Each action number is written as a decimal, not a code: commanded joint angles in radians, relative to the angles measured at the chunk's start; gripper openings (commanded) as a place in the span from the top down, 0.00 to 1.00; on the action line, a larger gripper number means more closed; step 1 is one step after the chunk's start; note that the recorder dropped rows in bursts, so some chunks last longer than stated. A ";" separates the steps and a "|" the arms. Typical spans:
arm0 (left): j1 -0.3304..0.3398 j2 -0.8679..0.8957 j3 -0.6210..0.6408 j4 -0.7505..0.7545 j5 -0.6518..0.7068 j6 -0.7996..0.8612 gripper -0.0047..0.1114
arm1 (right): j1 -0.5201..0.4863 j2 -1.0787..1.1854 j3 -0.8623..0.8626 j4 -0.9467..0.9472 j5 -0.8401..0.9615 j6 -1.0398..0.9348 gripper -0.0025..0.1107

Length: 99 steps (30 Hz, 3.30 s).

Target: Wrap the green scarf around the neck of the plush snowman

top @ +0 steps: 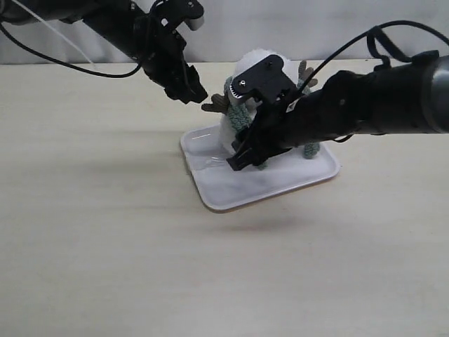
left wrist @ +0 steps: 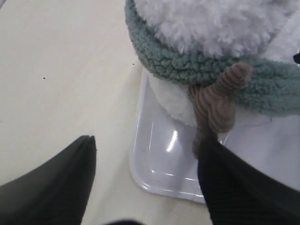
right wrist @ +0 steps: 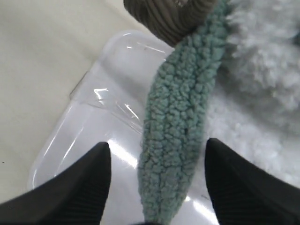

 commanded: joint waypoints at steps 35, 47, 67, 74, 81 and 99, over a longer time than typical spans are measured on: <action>-0.048 0.098 0.000 -0.190 -0.044 0.244 0.45 | 0.015 -0.082 0.005 -0.624 0.285 0.443 0.94; -0.048 0.096 0.000 -0.190 -0.092 0.234 0.45 | 0.076 -0.082 0.030 -0.720 0.377 0.392 0.94; -0.048 0.096 0.000 -0.196 -0.094 0.228 0.45 | 0.061 -0.100 0.023 -0.744 0.449 0.431 0.31; -0.048 0.096 0.000 -0.192 -0.103 0.228 0.45 | 0.026 -0.238 0.025 -0.997 0.518 0.865 0.41; -0.048 0.096 0.000 -0.190 -0.103 0.228 0.45 | -0.203 -0.202 0.072 -0.876 0.228 0.879 0.43; -0.048 0.096 0.000 -0.193 -0.097 0.228 0.45 | -0.300 0.116 -0.012 -0.734 -0.036 0.664 0.43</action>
